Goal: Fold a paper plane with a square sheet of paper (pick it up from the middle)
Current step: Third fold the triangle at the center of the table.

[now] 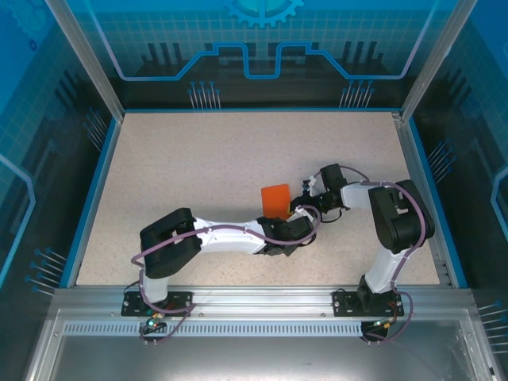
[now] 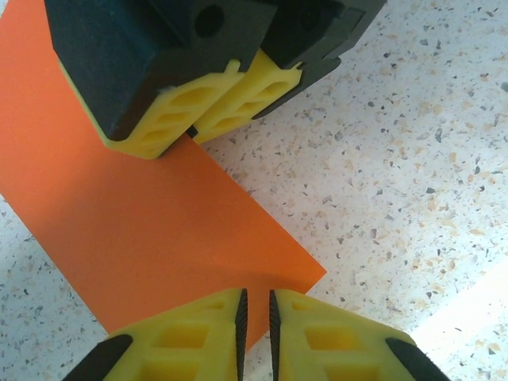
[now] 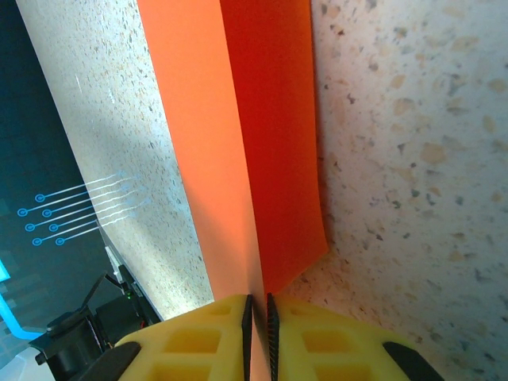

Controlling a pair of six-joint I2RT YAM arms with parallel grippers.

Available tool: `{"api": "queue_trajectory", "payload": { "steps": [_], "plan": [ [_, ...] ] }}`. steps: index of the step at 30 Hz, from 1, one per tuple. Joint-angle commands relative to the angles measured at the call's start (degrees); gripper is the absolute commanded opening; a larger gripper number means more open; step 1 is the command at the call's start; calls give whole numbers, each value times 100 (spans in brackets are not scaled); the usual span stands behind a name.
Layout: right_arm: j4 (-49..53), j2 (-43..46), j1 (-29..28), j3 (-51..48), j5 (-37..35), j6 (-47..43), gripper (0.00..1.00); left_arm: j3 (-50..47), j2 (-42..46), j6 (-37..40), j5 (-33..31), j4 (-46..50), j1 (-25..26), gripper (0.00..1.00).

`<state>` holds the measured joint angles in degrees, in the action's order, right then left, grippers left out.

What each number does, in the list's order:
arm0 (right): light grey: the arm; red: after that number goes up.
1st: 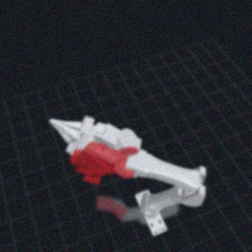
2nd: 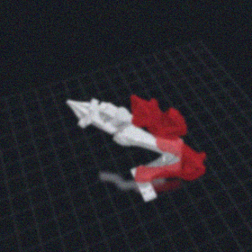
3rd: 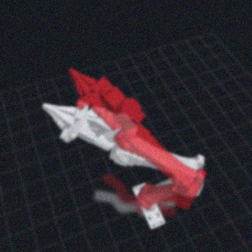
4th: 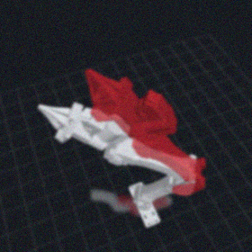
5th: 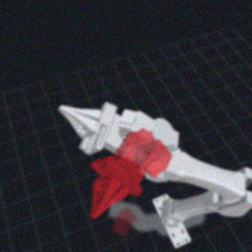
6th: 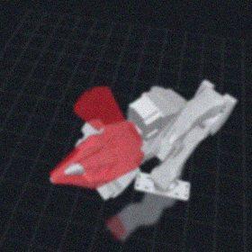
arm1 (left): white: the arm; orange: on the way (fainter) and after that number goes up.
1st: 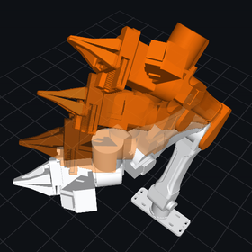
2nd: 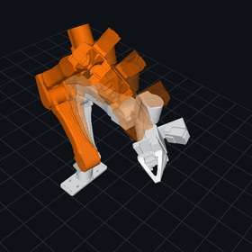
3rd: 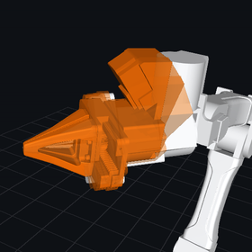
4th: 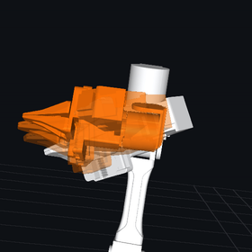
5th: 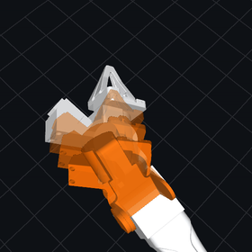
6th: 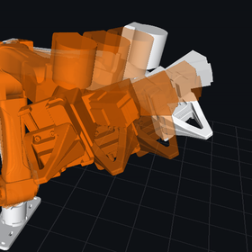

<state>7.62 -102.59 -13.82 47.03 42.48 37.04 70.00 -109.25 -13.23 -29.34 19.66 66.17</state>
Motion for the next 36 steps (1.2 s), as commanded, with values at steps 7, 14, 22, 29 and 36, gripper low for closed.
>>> {"api": "queue_trajectory", "payload": {
  "steps": [7,14,22,29,36],
  "plan": [
    [82,70,104,30,127,-38,15,-47,79,145,349,-177,35,51],
    [102,94,107,33,136,-47,15,202,-275,78,-93,81,34,54],
    [130,111,106,35,115,-55,16,248,-309,31,-414,110,35,47],
    [161,109,102,52,94,-74,16,136,-50,27,-480,-14,36,24],
    [172,108,104,52,85,-81,16,-53,199,13,-472,-116,-9,11]
  ]
}}
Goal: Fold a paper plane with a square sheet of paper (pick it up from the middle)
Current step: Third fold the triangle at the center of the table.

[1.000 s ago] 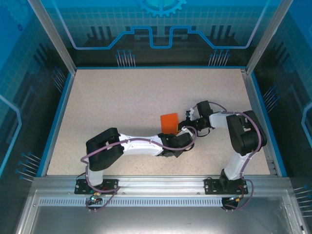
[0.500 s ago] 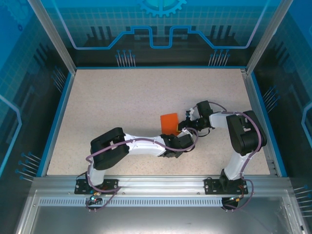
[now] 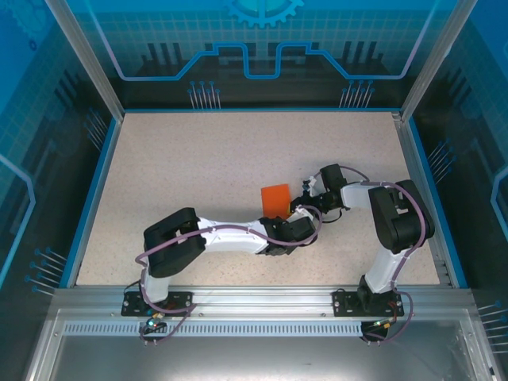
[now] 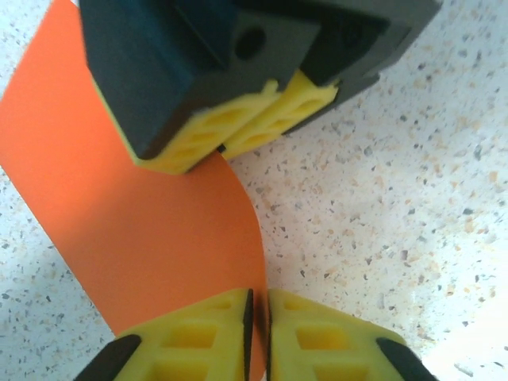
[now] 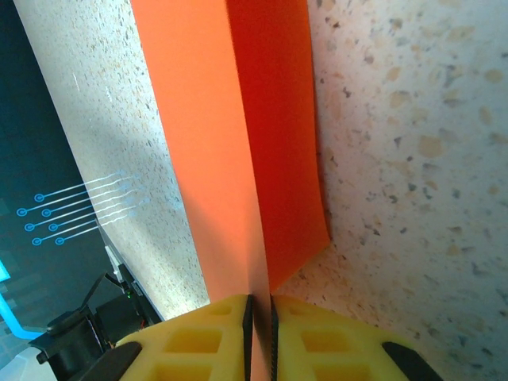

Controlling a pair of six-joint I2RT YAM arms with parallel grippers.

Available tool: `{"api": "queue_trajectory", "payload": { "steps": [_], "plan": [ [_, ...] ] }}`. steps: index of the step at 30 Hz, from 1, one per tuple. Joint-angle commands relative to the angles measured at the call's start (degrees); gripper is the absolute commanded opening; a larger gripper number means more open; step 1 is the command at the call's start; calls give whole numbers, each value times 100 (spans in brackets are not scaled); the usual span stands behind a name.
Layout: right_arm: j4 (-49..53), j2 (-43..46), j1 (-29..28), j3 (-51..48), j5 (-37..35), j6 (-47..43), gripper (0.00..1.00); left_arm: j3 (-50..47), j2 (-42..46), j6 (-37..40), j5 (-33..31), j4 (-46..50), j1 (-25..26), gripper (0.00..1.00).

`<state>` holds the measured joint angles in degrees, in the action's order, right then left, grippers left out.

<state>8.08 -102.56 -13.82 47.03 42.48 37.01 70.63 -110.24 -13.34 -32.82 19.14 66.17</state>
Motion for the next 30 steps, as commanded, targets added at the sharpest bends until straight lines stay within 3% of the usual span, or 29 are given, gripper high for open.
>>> {"api": "queue_trajectory", "payload": {
  "steps": [1,6,9,21,30],
  "plan": [
    [126,115,104,38,80,-80,16,-144,341,25,-83,-89,-29,9],
    [150,132,103,50,71,-89,16,-249,464,53,134,-134,-134,0],
    [181,152,100,68,74,-89,17,-344,541,50,336,-177,-224,0],
    [1022,686,160,293,-595,-432,31,-1247,1279,-209,2369,-868,-1188,0],
    [1104,865,125,306,-689,-449,27,-1281,1172,-199,3391,-985,-1718,0]
  ]
}}
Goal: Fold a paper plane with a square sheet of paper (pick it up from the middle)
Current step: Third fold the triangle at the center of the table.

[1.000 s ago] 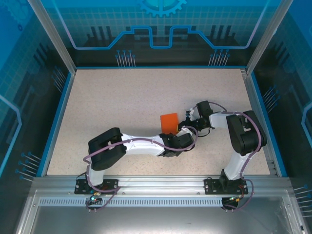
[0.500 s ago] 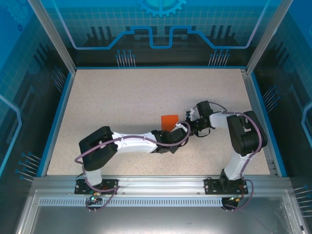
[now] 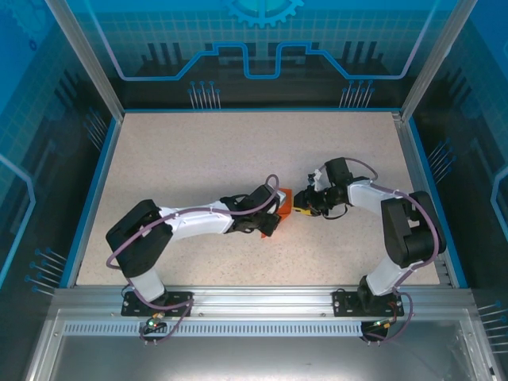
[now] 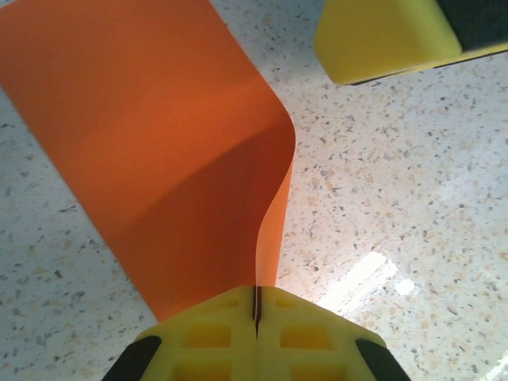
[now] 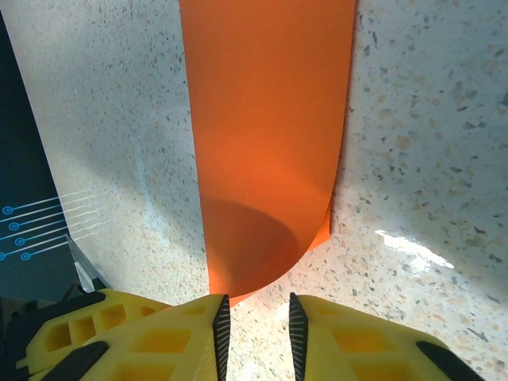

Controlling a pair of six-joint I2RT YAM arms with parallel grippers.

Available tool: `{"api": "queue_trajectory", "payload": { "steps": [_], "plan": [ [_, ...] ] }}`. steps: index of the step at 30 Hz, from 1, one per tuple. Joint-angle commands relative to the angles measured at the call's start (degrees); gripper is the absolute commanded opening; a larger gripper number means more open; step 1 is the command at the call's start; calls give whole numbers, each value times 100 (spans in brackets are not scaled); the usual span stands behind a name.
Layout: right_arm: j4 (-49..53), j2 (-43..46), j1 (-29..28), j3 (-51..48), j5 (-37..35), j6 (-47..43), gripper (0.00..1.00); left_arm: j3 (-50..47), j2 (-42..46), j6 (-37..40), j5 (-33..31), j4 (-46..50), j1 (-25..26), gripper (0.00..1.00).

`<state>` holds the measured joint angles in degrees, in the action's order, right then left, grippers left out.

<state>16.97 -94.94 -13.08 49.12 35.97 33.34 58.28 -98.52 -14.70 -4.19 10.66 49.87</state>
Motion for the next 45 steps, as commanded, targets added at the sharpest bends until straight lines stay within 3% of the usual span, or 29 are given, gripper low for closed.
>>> {"api": "queue_trajectory", "payload": {
  "steps": [1,27,45],
  "plan": [
    [215,98,25,96,-30,-76,26,-34,-29,-62,562,-151,-140,0],
    [317,-289,-536,611,-359,22,22,40,-522,63,1677,-279,-1048,0],
    [206,-113,-703,414,-293,129,22,209,-751,120,1735,-231,-1181,2]
  ]
}}
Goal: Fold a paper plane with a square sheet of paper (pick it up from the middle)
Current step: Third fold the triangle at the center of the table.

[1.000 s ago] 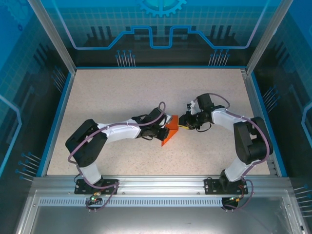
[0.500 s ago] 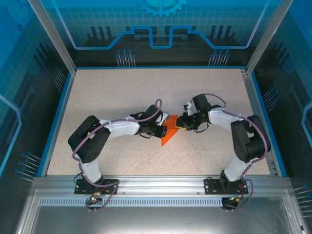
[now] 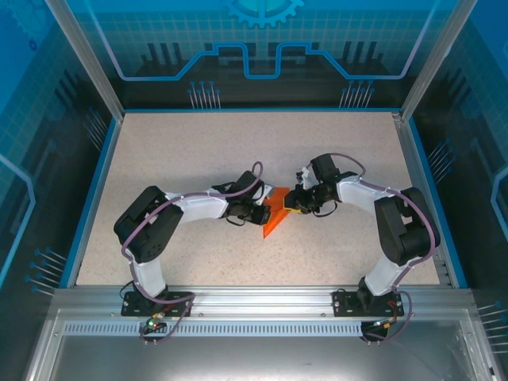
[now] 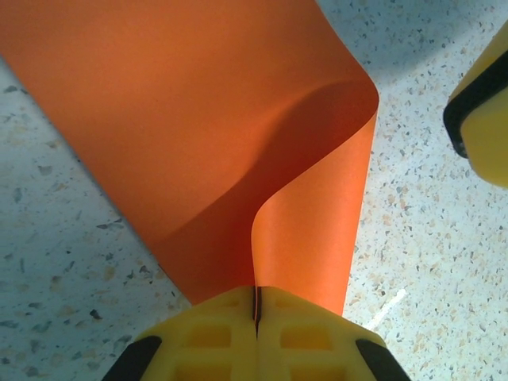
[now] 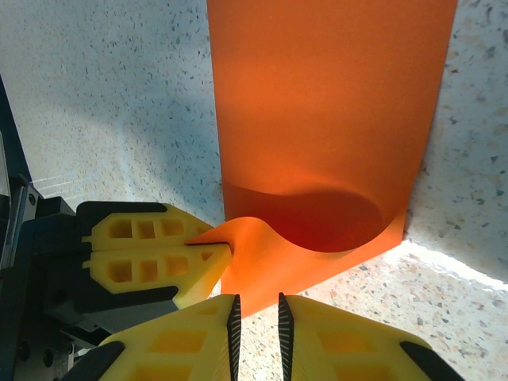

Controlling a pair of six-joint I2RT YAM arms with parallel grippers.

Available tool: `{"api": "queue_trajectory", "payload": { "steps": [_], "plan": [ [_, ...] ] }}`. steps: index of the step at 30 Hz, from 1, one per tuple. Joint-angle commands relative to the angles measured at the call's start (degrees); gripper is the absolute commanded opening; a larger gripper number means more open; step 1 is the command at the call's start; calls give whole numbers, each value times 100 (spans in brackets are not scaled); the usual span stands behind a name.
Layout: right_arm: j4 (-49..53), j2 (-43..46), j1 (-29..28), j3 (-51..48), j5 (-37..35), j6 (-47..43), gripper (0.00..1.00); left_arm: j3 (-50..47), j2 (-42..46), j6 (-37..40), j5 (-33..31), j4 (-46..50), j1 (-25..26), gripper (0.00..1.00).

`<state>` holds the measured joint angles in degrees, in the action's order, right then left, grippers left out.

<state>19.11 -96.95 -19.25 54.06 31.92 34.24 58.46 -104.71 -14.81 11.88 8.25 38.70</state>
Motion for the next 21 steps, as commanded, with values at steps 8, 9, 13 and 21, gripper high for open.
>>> {"api": "queue_trajectory", "payload": {
  "steps": [8,9,13,21],
  "plan": [
    [-57,119,-95,-168,173,48,22,267,-186,176,132,69,-82,3],
    [-65,130,-97,-181,175,56,22,272,-199,178,138,72,-90,3],
    [-74,189,-103,-220,184,65,22,238,-243,163,122,84,-91,3],
    [-37,222,-103,-221,172,48,22,131,-191,75,80,81,-90,3]
  ]
}}
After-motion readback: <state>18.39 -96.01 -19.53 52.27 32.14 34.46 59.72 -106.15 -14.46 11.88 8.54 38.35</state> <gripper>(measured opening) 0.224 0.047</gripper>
